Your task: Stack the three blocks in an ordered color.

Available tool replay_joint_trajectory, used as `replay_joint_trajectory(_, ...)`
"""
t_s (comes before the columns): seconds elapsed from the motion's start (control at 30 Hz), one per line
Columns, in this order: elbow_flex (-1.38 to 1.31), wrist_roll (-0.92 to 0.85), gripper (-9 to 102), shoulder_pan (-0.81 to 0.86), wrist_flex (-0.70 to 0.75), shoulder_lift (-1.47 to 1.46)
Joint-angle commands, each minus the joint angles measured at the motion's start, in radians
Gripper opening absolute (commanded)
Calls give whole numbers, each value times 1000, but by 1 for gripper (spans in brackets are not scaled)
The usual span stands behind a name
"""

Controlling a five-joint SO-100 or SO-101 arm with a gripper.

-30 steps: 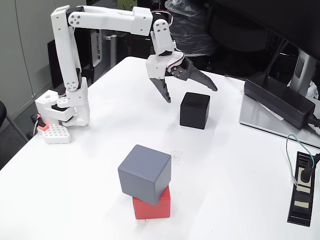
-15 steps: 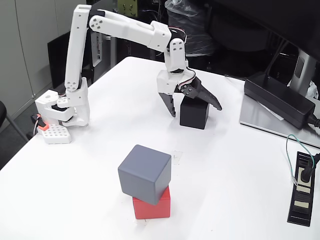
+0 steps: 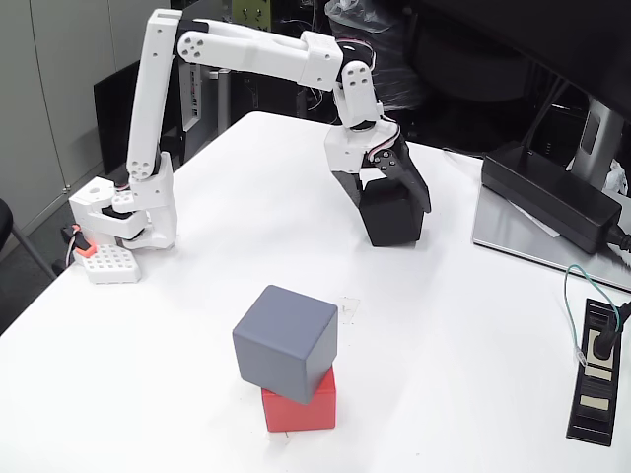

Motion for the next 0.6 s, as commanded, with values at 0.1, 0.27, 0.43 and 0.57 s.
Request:
replay_joint_trajectory(0.1, -40, -5, 5, 0, 72, 0)
replay_joint_trajectory(0.27, -170, -6, -1, 8, 232, 0)
replay_joint_trajectory(0.43, -325, -6, -1, 12, 422, 0)
replay_joint_trajectory(0.57, -471, -8, -1, 21, 548, 11)
